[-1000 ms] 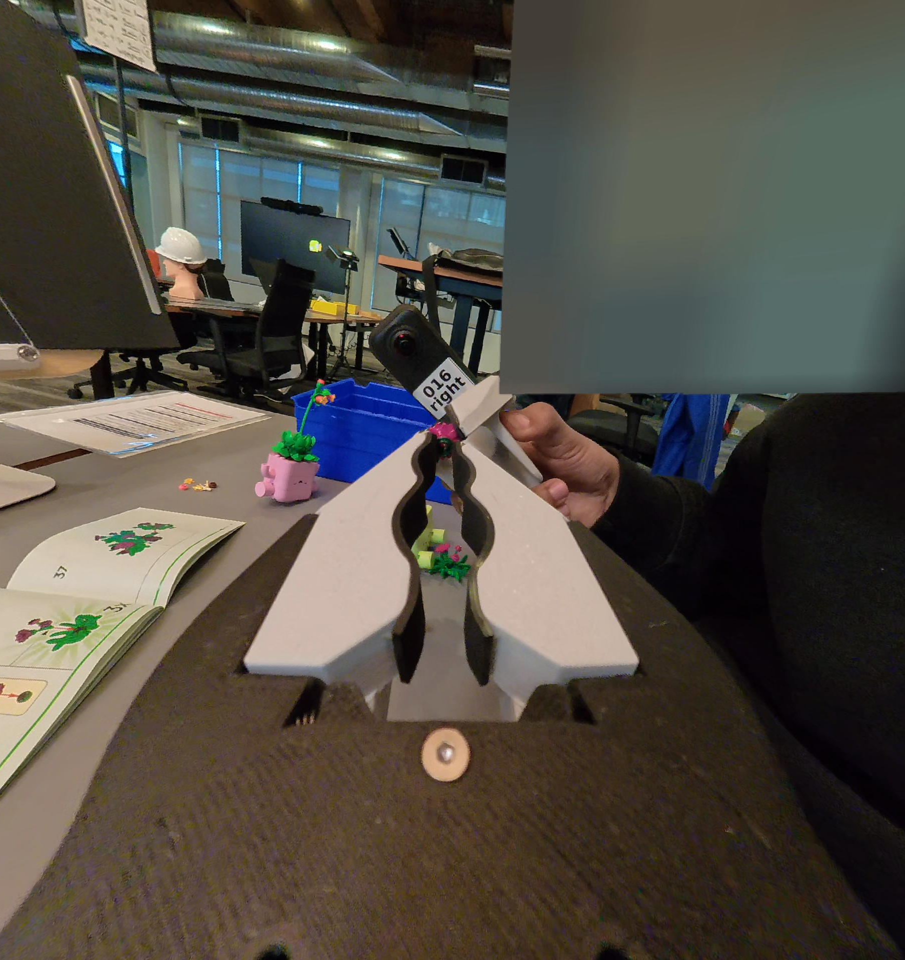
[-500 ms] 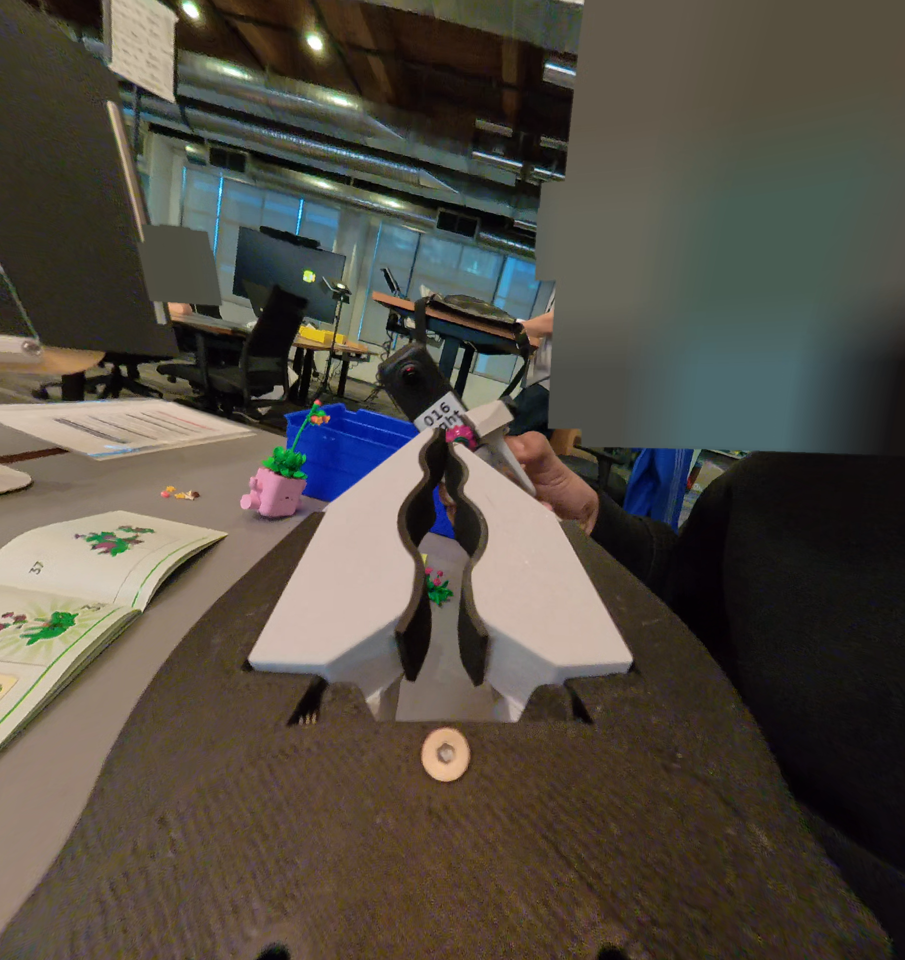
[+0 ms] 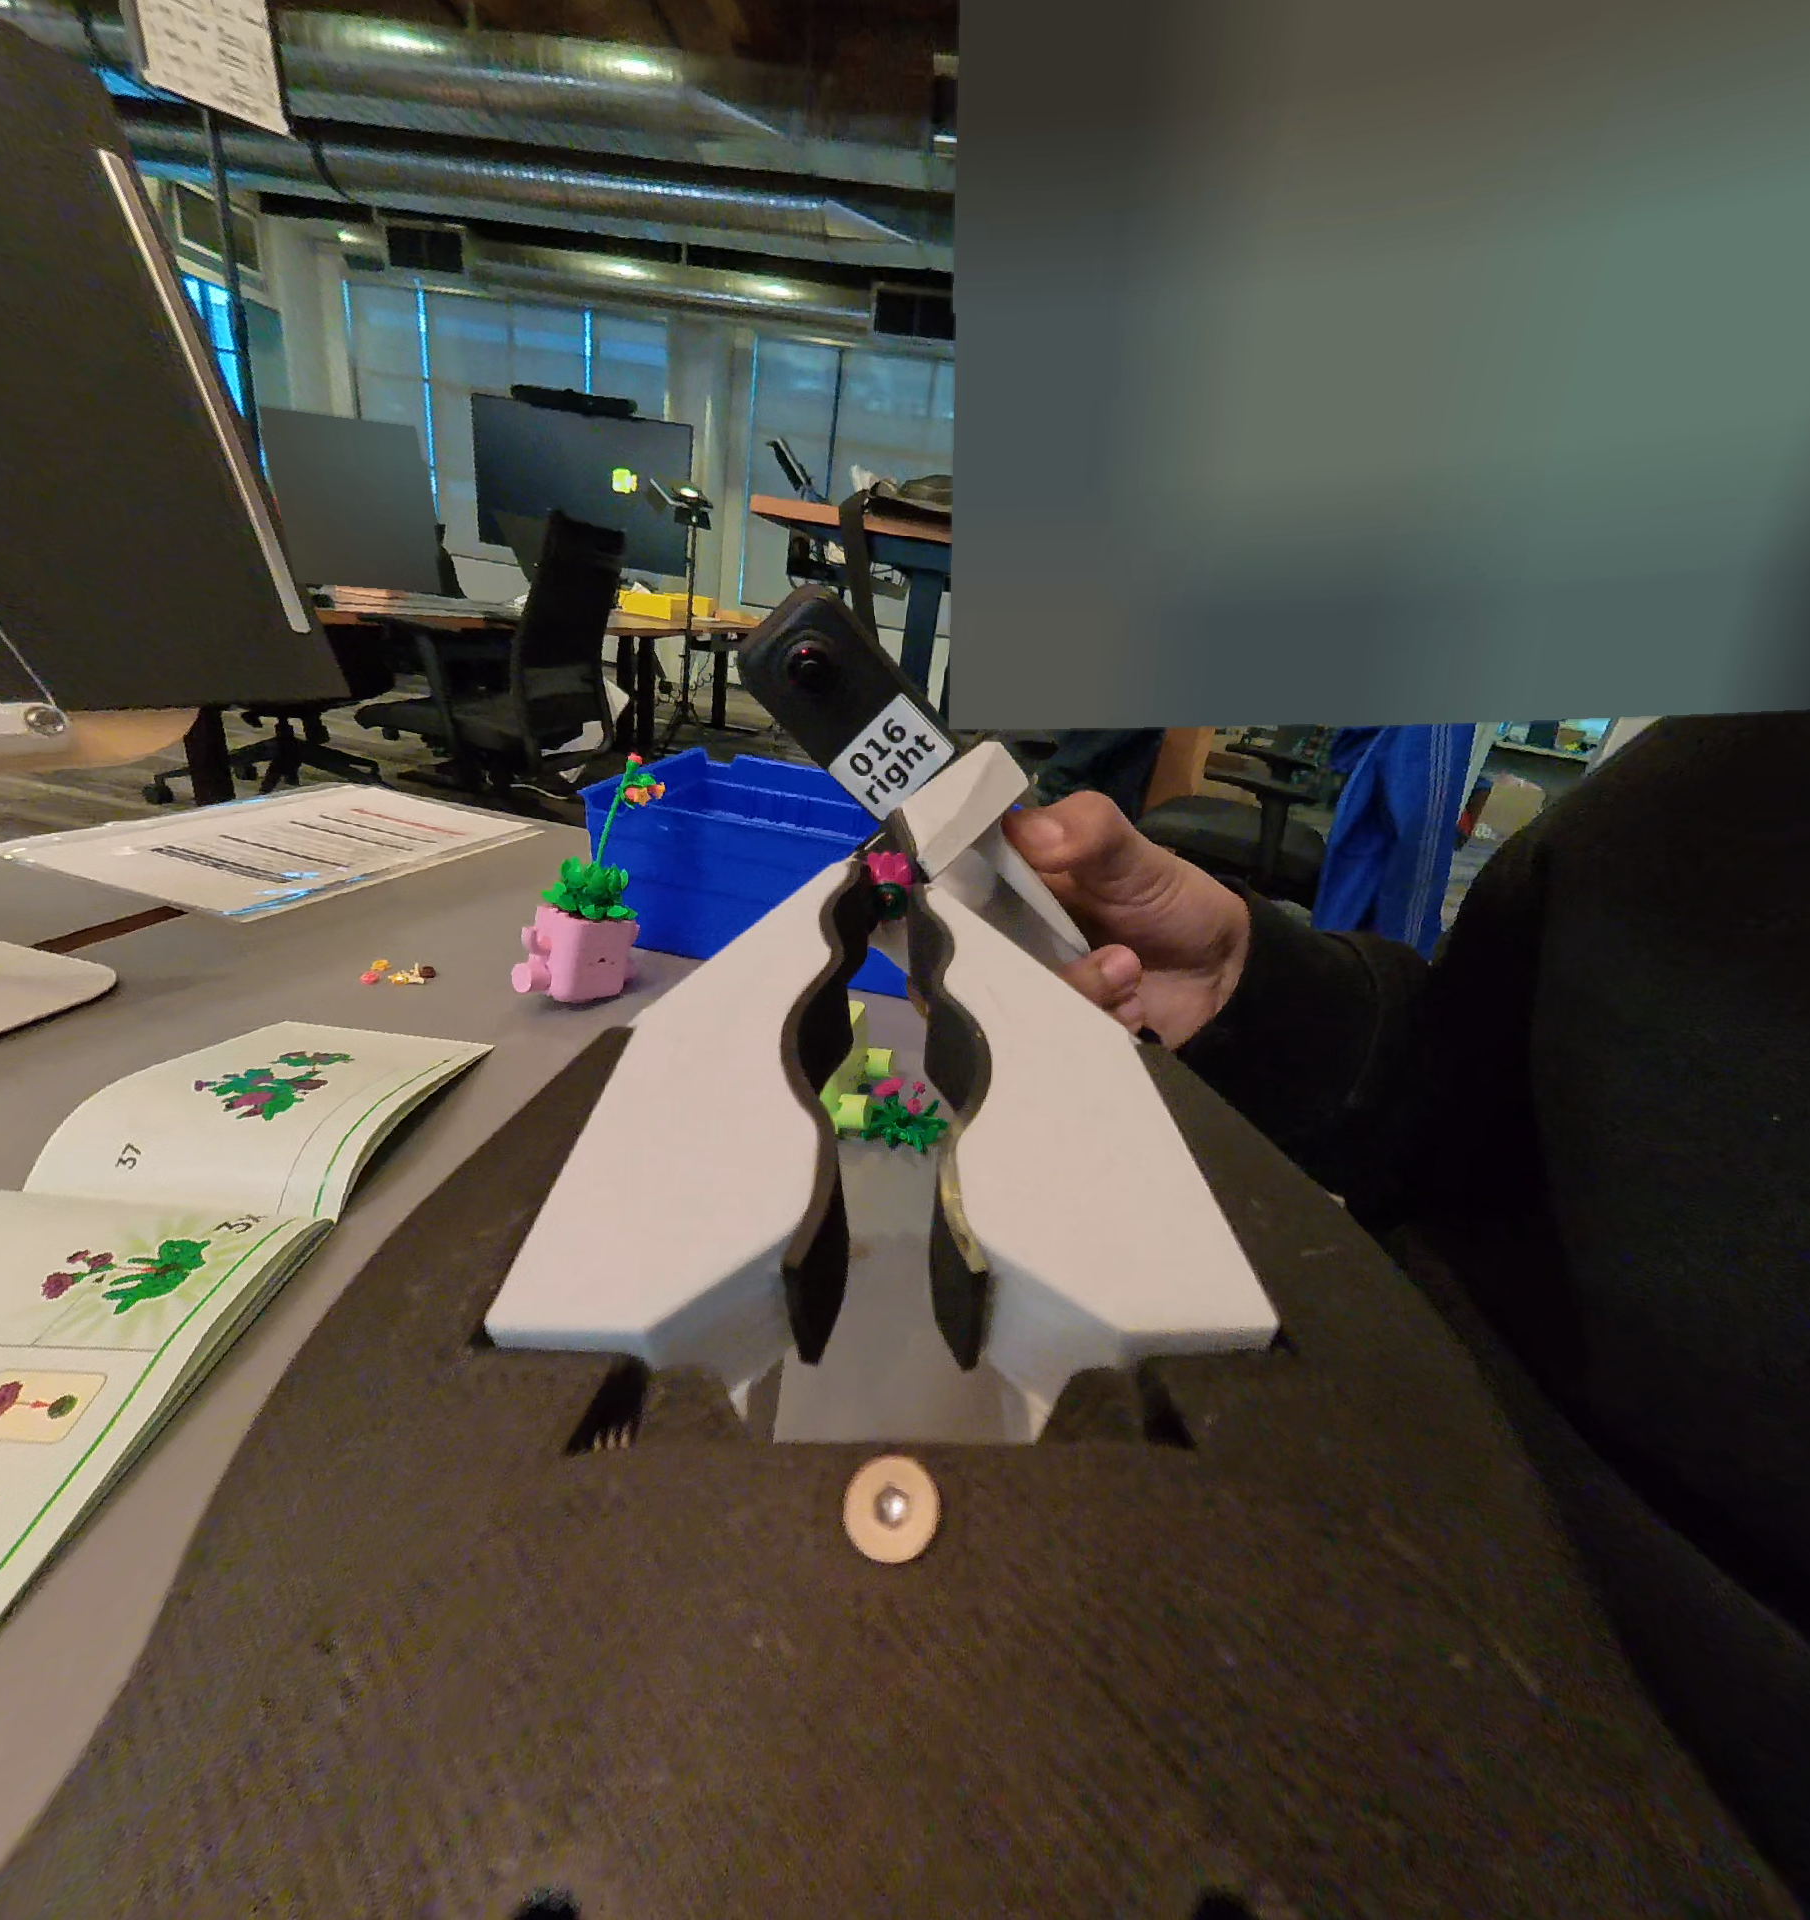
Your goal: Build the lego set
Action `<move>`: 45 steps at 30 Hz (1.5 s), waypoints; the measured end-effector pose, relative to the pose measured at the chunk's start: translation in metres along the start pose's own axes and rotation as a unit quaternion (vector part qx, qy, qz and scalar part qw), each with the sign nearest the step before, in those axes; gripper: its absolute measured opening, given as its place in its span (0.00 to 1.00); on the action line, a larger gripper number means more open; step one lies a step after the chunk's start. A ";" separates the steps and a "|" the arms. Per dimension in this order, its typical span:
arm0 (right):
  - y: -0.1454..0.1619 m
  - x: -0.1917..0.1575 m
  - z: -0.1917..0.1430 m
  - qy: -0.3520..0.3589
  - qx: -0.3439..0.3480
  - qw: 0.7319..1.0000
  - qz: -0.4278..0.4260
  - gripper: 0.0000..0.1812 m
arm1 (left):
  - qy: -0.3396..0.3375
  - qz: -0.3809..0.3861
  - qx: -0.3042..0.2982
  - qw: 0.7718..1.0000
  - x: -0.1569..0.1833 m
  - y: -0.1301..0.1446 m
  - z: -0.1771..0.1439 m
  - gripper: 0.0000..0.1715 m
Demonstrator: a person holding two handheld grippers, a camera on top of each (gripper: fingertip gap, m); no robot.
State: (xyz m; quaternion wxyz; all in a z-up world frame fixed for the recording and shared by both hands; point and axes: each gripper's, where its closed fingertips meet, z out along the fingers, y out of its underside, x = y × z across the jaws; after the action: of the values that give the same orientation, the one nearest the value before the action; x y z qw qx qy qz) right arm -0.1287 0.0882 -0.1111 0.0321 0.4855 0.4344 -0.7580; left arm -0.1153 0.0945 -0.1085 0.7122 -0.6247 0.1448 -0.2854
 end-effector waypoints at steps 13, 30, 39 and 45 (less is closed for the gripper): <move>-0.022 -0.016 -0.017 -0.039 0.070 0.997 -0.019 0.06 | -0.035 -0.027 0.029 0.999 -0.012 -0.011 -0.013 0.00; 0.001 0.007 -0.009 0.017 0.011 1.000 -0.001 0.06 | -0.035 0.037 -0.024 0.998 -0.004 0.009 0.005 0.03; 0.005 0.012 -0.011 0.018 -0.012 0.999 0.028 0.07 | -0.034 0.036 -0.043 0.998 -0.005 0.016 0.009 0.03; 0.003 0.005 -0.006 0.031 -0.030 0.999 0.025 0.07 | -0.026 0.018 -0.033 0.999 -0.001 0.007 0.005 0.02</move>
State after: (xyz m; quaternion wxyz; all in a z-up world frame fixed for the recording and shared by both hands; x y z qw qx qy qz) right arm -0.1257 0.0929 -0.1178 0.0523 0.5184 0.4458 -0.7279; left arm -0.1121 0.0997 -0.1143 0.7001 -0.6521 0.1466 -0.2511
